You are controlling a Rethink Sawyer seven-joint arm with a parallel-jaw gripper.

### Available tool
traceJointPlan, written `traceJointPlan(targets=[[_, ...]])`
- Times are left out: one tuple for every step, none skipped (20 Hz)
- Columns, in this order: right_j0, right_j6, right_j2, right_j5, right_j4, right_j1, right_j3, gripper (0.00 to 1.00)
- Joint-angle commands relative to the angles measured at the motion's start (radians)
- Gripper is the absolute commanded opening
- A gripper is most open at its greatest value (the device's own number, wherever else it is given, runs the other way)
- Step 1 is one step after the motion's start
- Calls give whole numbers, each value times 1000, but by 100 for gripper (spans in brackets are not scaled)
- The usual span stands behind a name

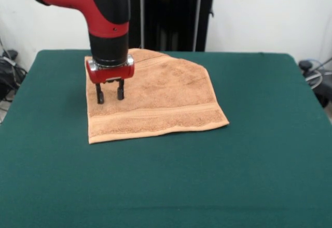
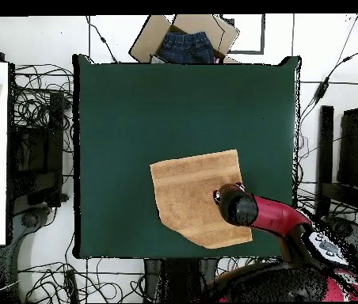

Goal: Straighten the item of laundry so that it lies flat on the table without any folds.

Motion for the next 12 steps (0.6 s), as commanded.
traceJointPlan(targets=[[-7,172,94,-240,-42,265,-154,0],[-6,174,92,-240,-41,263,-152,0],[-5,175,91,-237,-40,261,-150,0],[-3,175,89,-233,-38,258,-148,0],[-5,172,93,-227,-38,257,-149,0],[-5,166,96,-225,-42,254,-151,0],[-5,161,99,-222,-45,252,-152,0],[2,155,97,-220,-50,245,-157,0],[9,147,95,-214,-55,236,-163,0],[23,141,88,-193,-53,222,-171,0],[35,132,83,-161,-49,204,-179,0],[48,127,78,-127,-41,187,-185,0]])
